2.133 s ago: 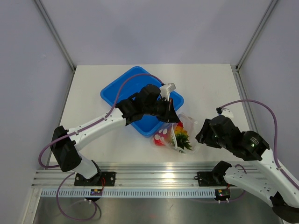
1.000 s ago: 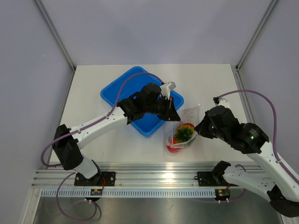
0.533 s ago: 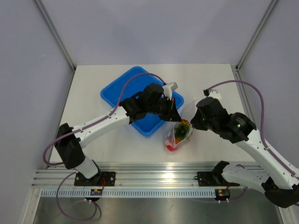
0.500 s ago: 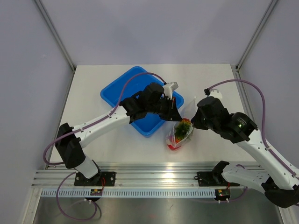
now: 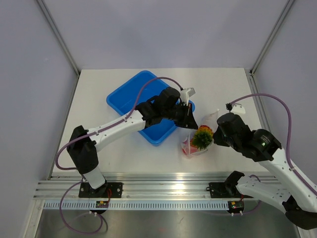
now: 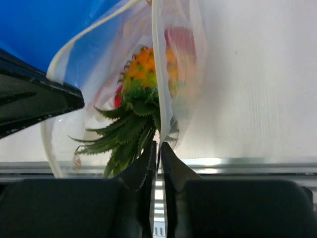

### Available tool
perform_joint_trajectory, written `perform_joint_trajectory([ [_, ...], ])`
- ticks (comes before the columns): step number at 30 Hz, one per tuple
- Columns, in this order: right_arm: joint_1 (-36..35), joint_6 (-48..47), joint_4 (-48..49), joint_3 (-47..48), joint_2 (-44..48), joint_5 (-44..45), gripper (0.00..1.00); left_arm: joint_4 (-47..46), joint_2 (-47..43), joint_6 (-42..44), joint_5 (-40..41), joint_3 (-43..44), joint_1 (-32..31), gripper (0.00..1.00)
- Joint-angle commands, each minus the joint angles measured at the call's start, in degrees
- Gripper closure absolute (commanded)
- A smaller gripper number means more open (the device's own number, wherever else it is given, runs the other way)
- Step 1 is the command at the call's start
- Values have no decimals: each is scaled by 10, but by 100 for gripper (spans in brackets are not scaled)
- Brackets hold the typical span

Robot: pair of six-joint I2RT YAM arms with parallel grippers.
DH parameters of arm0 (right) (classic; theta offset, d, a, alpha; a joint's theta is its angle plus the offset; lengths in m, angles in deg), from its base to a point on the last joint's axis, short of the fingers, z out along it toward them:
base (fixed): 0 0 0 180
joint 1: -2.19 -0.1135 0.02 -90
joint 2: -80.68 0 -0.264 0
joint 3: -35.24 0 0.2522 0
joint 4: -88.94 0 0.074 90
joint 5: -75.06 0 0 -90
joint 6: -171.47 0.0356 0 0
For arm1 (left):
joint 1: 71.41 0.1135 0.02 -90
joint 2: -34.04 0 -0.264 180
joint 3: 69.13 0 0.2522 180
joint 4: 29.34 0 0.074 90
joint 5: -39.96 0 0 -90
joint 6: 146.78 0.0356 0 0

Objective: Place the food in the zip-top bag and seal the zipper
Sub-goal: Adjust the zipper food storage bag at the center of the board.

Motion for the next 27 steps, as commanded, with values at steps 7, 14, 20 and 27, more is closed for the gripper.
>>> perform_joint_trajectory([
  [7, -4, -21, -46, 60, 13, -29, 57, -38, 8, -17, -46, -10, -7, 100],
  [14, -4, -118, -54, 135, -74, -103, 56, -32, -9, -16, -40, -5, -7, 100],
  [20, -4, -159, -39, 94, -99, -133, 44, -17, -15, -8, -36, 4, -6, 100],
  [27, -4, -173, -45, 50, -107, -144, 38, -13, -7, -5, -37, 14, -6, 100],
])
